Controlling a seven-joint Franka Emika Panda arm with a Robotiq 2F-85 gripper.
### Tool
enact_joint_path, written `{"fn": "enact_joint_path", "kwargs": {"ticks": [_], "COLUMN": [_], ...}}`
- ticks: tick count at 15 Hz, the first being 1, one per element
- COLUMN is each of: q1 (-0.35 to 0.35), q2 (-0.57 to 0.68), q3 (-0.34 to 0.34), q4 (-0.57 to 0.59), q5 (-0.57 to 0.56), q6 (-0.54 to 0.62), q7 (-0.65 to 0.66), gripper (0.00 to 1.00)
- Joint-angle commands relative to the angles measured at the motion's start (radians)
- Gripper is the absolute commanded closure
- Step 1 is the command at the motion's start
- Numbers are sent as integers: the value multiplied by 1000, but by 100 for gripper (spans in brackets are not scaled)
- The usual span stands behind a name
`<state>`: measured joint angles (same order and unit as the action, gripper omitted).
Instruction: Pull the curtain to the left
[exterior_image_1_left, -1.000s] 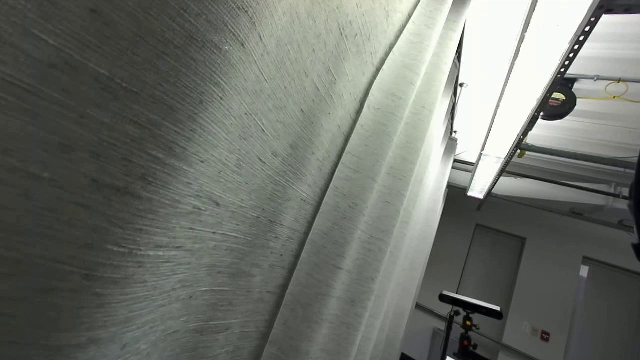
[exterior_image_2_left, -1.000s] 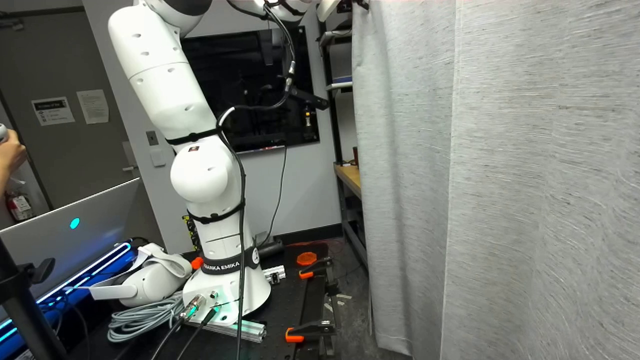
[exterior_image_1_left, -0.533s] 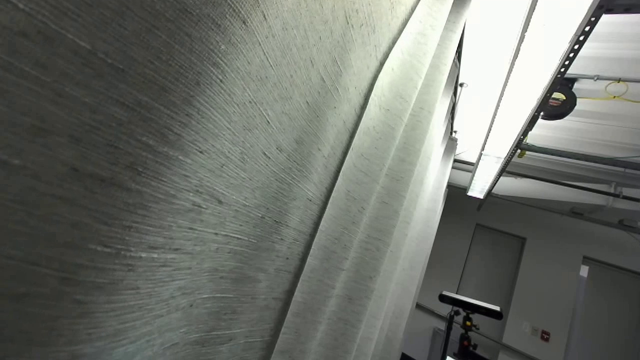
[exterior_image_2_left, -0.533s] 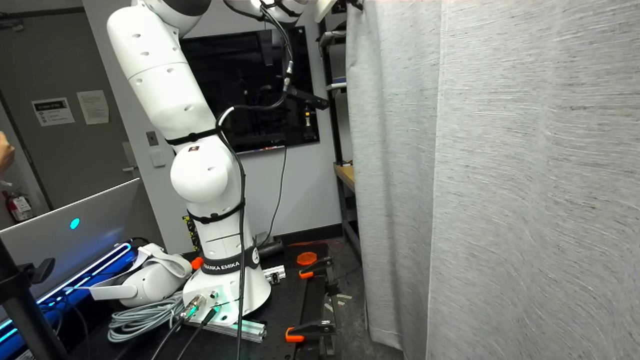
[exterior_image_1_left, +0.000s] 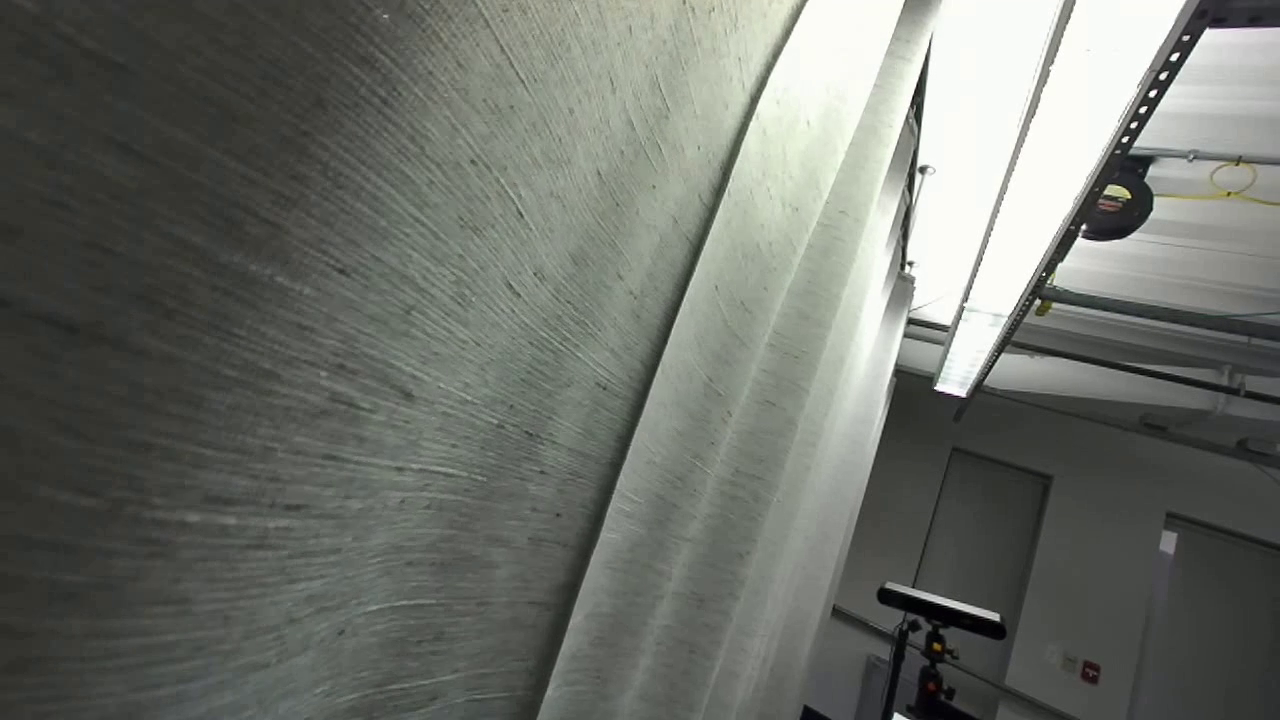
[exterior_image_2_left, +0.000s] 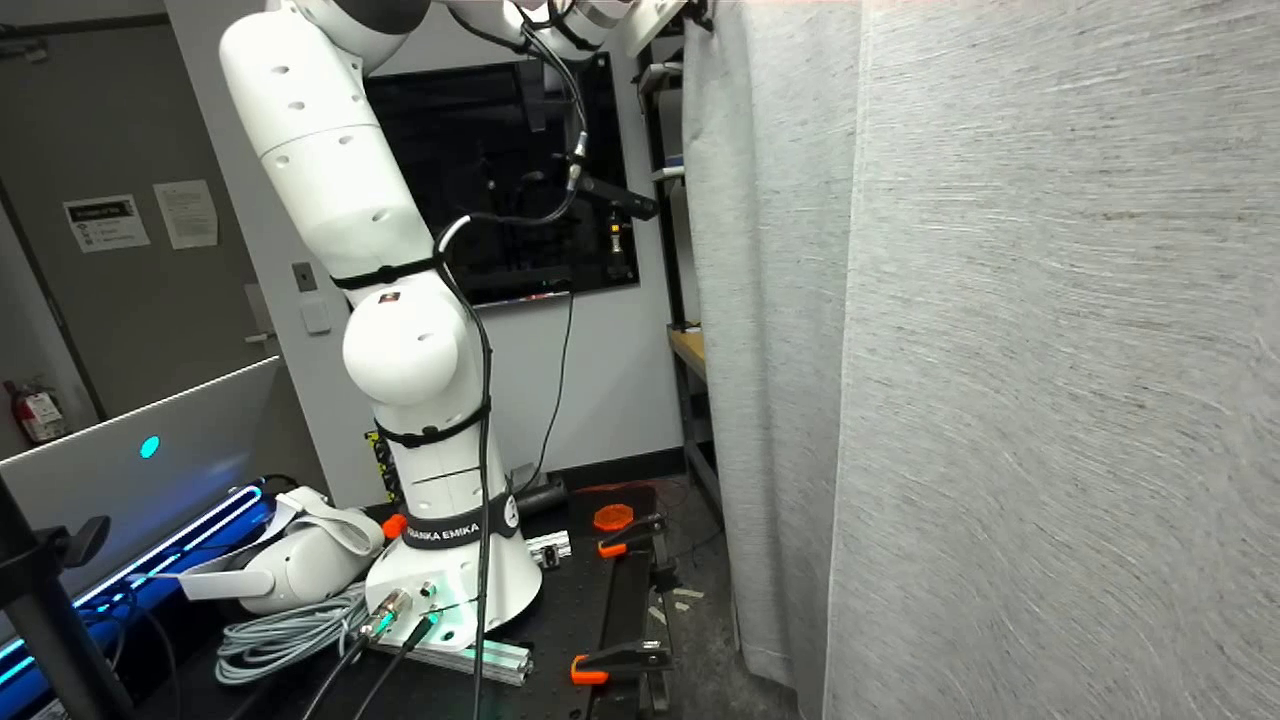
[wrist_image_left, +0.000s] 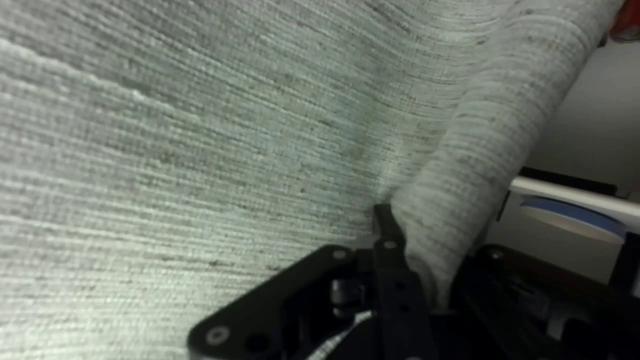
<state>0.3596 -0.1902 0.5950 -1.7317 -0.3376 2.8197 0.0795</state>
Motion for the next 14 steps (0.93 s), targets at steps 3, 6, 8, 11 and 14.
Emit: {"fn": "enact_joint_path", "kwargs": {"ticks": [3, 6, 8, 11, 14], "q1": [68, 57, 44, 28, 10], "q2": [82, 81, 73, 64, 57], "q3": [43, 49, 53, 57, 61], "q4": [-105, -113, -117, -120, -123], "q5": [69, 39, 20, -9, -55], "q6": [145, 160, 151, 142, 135], "q7": [-24, 0, 12, 25, 38], "gripper": [100, 100, 100, 100, 100]}}
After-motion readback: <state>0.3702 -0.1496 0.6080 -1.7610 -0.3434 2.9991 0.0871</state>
